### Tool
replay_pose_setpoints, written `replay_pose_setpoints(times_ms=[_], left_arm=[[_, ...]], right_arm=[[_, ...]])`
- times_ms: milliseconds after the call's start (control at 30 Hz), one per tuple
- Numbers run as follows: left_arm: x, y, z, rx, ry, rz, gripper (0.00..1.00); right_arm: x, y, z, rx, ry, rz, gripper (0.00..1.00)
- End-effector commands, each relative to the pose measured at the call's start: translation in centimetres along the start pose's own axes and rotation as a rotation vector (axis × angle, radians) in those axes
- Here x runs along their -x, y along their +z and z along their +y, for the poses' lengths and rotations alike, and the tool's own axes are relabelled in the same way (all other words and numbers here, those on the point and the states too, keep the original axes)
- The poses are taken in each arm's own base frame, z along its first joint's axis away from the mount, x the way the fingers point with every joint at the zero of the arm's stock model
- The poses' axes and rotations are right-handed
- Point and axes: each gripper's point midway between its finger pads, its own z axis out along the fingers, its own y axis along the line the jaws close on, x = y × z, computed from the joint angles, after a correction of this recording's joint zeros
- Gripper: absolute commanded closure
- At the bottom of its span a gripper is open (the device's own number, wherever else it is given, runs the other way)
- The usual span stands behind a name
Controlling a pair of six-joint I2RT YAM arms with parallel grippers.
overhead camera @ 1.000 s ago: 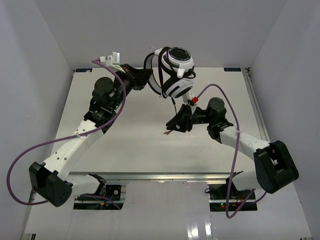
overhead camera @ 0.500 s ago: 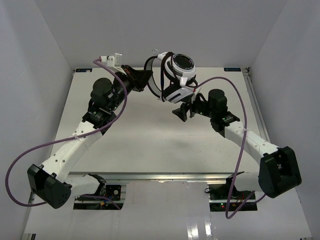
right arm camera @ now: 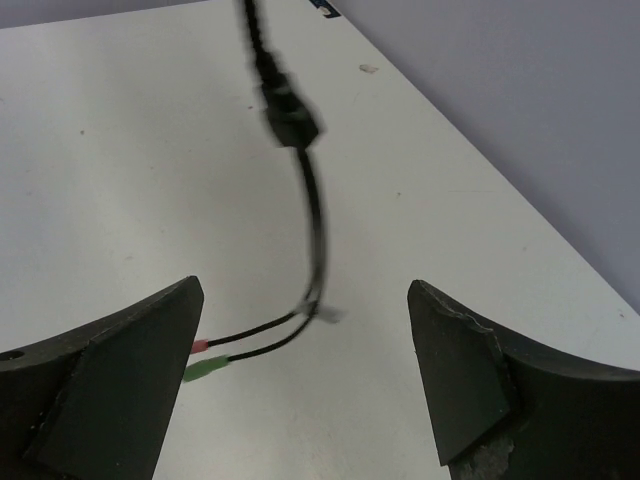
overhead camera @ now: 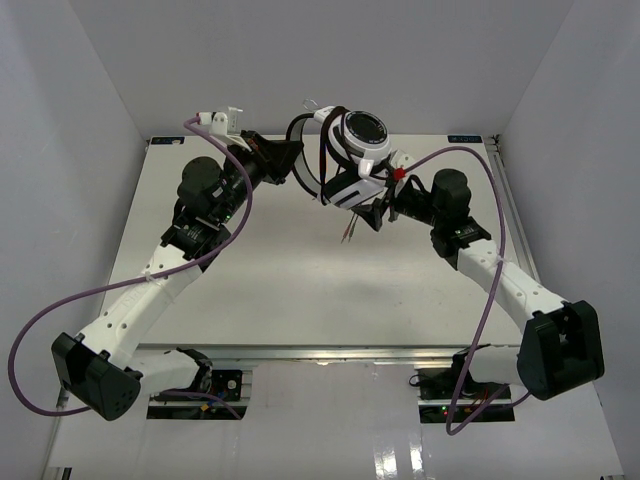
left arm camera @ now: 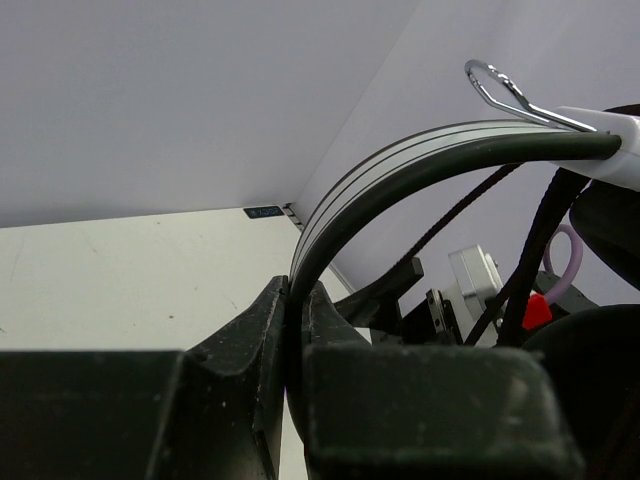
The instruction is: Wrap the headphones
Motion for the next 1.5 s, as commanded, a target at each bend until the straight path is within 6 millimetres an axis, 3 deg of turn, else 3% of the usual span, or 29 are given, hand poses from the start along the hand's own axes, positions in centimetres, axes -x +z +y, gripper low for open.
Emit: replay_pose_setpoints(times_ms=[0,100,200,267,367,567,700,767,967,1067,1200,1333,1467], left_arm=[[5.3,-1.4,-3.7,-0.098,-0.039,-0.136,1.00],[5.3,-1.4,-3.8,-0.103,-0.048,-0.137,1.00],[5.4,-1.7,-3.9,-0.105,-0.050,-0.136,1.00],[5.2,-1.6,-3.9,-0.107,-0.053,-0.134,1.00],[5.0,-1.6,-3.9,-0.109,-0.059,-0.127,1.00],[5.1,-1.9,-3.8,-0.105,-0.056,-0.130,1.00],[4.9,-1.8,-3.8,-0.105,-0.057,-0.127,1.00],[4.9,-1.8,-3.8,-0.108,-0.062,-0.128,1.00],[5.1,-1.7,-3.6,-0.093,-0.075,-0.142,1.00],[6.3,-1.9,-1.2,0.048,-0.100,-0.207,1.00],[6.4,-2.4,4.0,0.320,-0.167,-0.282,1.00],[4.4,-2.0,8.1,0.527,-0.238,-0.302,1.00],[-0.2,-0.5,11.3,0.659,-0.210,-0.238,1.00]], right_arm=[[3.4,1.4,-1.9,-0.034,-0.040,-0.075,0.19],[2.8,2.2,-1.1,-0.009,-0.026,-0.052,0.23],[3.0,2.4,0.4,0.069,-0.021,-0.083,0.20],[3.8,1.9,4.6,0.313,0.015,-0.131,0.19],[4.3,0.6,9.4,0.545,0.040,-0.187,0.20],[3.6,0.3,10.8,0.589,0.040,-0.163,0.21],[3.6,0.6,10.3,0.544,0.046,-0.158,0.23],[3.5,1.2,9.4,0.484,0.060,-0.140,0.56],[3.4,1.7,8.0,0.391,0.095,-0.124,0.89],[2.7,1.4,7.9,0.366,0.102,-0.098,0.92],[1.6,0.5,9.2,0.332,0.044,-0.043,0.92],[1.3,0.3,9.5,0.289,0.003,0.011,0.92],[1.1,0.5,8.9,0.256,0.002,0.049,0.92]])
